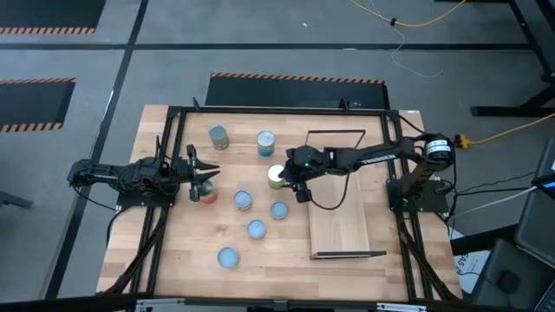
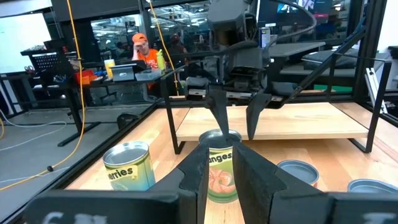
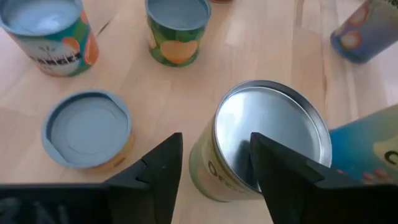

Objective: Pick and place cans onto a shelf
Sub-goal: Put the large canned oranges on the shelf

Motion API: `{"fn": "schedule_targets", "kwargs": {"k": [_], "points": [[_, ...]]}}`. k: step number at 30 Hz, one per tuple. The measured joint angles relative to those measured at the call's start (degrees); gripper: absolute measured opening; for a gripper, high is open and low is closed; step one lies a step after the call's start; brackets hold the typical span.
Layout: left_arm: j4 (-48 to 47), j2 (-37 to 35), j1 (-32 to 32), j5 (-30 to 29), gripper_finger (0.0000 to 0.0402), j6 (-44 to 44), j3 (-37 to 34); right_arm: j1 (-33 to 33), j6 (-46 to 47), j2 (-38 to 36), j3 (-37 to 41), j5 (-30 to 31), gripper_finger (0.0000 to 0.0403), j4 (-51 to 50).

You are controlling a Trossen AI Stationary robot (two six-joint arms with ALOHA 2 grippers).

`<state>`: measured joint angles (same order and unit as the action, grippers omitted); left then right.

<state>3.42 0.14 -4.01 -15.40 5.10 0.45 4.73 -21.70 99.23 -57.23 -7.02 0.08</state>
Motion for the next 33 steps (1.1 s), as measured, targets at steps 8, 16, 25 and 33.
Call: {"fn": "schedule_targets", "kwargs": {"k": [8, 16, 25, 33], "points": [[-0.02, 0.00, -0.02, 0.02, 0.0064, 0.00, -0.02, 0.02, -1.09, 0.30, -0.04, 0.10, 0.0113, 0.28], [-0.02, 0.00, 0.00, 0.02, 0.0064, 0.00, 0.00, -0.04, -1.05, 0.29, -0.04, -0.32, 0.0031, 0.21], [0.00, 0.00, -0.01, 0.01, 0.0064, -0.01, -0.01, -0.07, -0.89, 0.26, -0.04, -0.40, 0.0008, 0.11], [-0.02, 0.00, 0.00, 0.02, 0.0064, 0.00, 0.00, -0.02, -0.85, -5.20, 0.31, 0.13, 0.0003, -2.41]]}}
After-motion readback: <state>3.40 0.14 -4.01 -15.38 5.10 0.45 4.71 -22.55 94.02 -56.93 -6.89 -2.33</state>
